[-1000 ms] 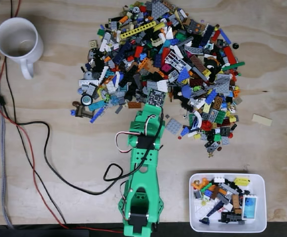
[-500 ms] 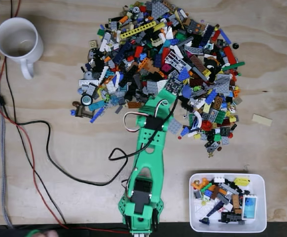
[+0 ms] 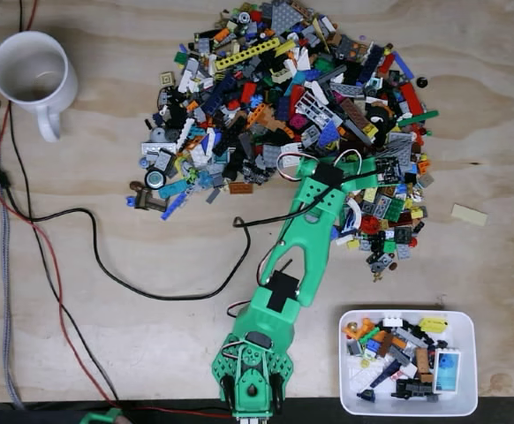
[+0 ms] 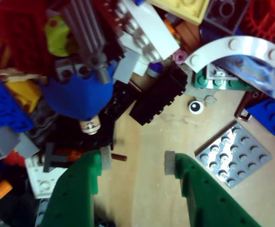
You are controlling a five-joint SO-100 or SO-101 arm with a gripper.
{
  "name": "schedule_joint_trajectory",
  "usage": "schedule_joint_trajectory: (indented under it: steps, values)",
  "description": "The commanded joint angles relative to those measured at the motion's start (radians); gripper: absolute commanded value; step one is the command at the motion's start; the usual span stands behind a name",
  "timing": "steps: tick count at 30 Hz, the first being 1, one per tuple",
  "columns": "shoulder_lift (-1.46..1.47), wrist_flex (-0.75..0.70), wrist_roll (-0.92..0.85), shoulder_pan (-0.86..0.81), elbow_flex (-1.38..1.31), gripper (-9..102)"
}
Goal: Find the closest Lego and put it in the bin.
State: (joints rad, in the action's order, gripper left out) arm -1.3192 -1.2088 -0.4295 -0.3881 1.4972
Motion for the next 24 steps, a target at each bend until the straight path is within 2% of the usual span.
schedule_joint_trajectory:
  steps: [1, 11, 16, 21, 24]
  values:
    - [0.012, 0.025, 0.067, -0.028, -0.071, 18]
    - [0.095, 0.115, 0.067, -0.077, -0.08, 17]
    - [0.107, 0.117, 0.046, -0.084, -0.117, 17]
    - [0.107, 0.114, 0.034, -0.092, -0.123, 0]
    - [0.083, 0.095, 0.002, -0.069, -0.123, 0]
